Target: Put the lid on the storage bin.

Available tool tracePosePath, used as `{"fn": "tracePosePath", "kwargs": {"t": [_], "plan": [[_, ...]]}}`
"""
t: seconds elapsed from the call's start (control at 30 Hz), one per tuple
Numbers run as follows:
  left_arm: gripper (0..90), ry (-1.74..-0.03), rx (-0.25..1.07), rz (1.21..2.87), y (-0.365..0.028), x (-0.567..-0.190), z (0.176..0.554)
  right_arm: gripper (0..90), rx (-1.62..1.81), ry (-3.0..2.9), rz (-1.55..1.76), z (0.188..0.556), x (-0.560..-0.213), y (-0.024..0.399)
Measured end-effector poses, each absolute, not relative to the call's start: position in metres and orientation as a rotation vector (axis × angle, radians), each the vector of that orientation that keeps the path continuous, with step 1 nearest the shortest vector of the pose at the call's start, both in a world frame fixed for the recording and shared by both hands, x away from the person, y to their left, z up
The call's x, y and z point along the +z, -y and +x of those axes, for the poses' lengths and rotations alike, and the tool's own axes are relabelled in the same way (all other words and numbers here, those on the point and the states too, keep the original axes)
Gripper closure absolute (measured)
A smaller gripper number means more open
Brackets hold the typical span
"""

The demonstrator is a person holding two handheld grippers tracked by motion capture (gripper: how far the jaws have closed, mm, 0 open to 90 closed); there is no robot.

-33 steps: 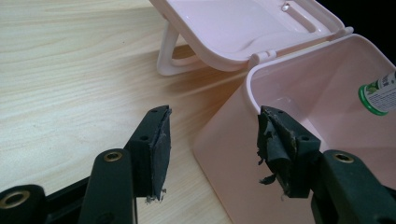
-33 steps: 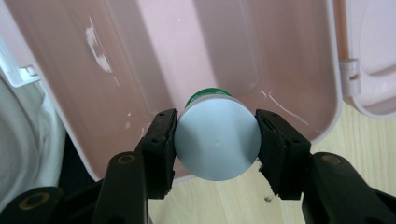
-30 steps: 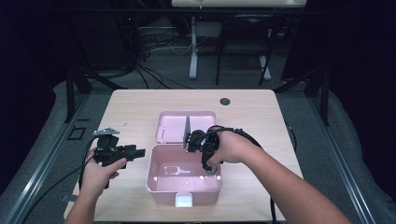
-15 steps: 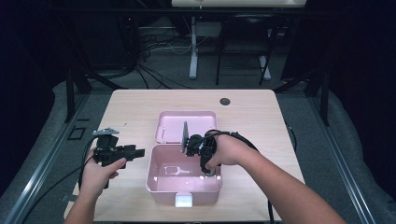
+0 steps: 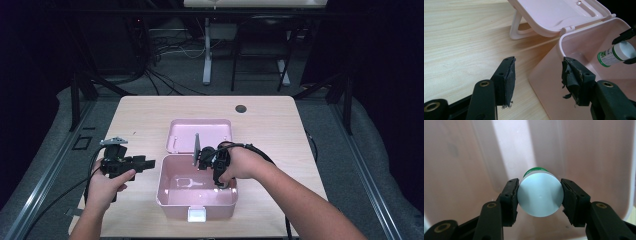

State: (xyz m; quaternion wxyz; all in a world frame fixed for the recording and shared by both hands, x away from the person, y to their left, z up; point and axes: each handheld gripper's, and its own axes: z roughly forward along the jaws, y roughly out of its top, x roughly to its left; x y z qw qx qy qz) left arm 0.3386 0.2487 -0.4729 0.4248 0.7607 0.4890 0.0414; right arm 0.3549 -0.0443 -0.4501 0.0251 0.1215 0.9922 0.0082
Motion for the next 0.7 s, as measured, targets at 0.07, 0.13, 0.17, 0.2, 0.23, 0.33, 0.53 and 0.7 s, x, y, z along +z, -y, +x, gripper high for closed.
{"fn": "tracePosePath", "kwargs": {"t": [0.07, 0.13, 0.17, 0.2, 0.23, 0.33, 0.53, 0.7], "plan": [[44.7, -1.222, 0.104, 1.903, -0.249, -0.473, 0.339, 50.4, 0.028, -3.066, 0.371, 0.355, -0.452, 0.044], [44.7, -1.22, 0.104, 1.903, -0.249, -0.473, 0.339, 50.4, 0.033, -3.068, 0.362, 0.355, -0.455, 0.044], [44.7, -1.22, 0.105, 1.902, -0.25, -0.473, 0.339, 50.4, 0.029, -3.068, 0.353, 0.355, -0.456, 0.044], [44.7, -1.222, 0.105, 1.901, -0.25, -0.473, 0.339, 50.4, 0.025, -3.069, 0.346, 0.355, -0.457, 0.044], [44.7, -1.224, 0.104, 1.9, -0.25, -0.473, 0.339, 50.4, 0.02, -3.07, 0.341, 0.355, -0.458, 0.044], [44.7, -1.223, 0.103, 1.902, -0.25, -0.473, 0.339, 50.4, 0.022, -3.071, 0.336, 0.355, -0.461, 0.043], [44.7, -1.231, 0.103, 1.894, -0.251, -0.473, 0.339, 50.4, 0.008, -3.073, 0.305, 0.354, -0.469, 0.043], [44.6, -1.232, 0.102, 1.893, -0.251, -0.474, 0.339, 50.3, -0.018, -3.065, 0.245, 0.354, -0.473, 0.044]]}}
